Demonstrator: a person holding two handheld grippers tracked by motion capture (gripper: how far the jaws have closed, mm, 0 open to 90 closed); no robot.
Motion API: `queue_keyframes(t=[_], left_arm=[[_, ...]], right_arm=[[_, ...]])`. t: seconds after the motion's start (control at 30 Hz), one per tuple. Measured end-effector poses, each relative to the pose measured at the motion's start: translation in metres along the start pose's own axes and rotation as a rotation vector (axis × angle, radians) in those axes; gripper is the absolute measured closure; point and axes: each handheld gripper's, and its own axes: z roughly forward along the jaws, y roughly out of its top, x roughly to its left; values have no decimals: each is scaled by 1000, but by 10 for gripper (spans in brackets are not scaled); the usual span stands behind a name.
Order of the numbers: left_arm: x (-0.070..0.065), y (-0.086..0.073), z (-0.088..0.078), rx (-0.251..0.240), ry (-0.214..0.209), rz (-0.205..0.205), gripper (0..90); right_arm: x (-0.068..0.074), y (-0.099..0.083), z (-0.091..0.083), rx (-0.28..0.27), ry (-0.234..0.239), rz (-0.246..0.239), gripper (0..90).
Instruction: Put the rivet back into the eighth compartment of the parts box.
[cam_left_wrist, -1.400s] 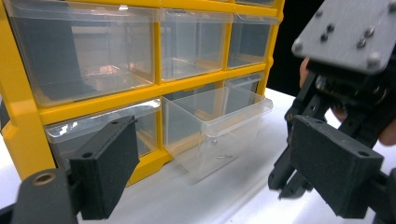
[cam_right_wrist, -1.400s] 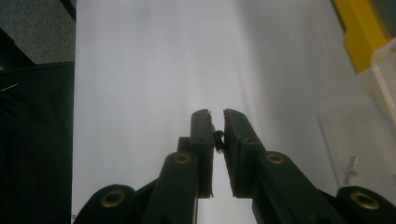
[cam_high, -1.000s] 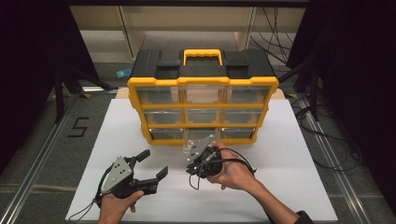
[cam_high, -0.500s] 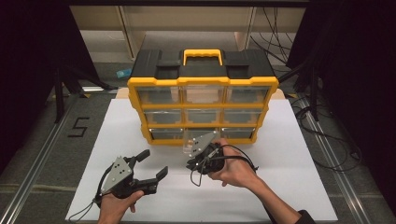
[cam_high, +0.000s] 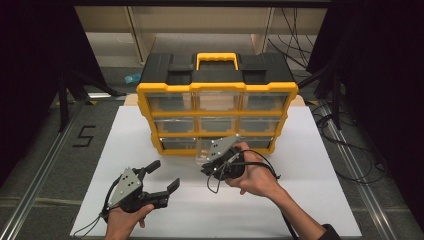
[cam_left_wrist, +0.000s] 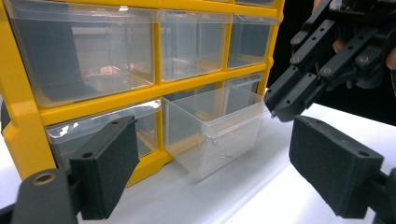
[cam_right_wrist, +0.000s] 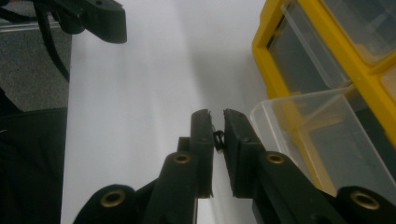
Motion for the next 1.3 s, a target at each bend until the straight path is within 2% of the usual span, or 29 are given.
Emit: queue_keyframes(t=[0.73,1.3], left_arm=[[0,0,0,4,0,1,159],[0,0,0,1,0,-2,159]], right_arm=[[-9,4,-18,-68,-38,14,825],[-24,2,-24,-111,-83,50,825]])
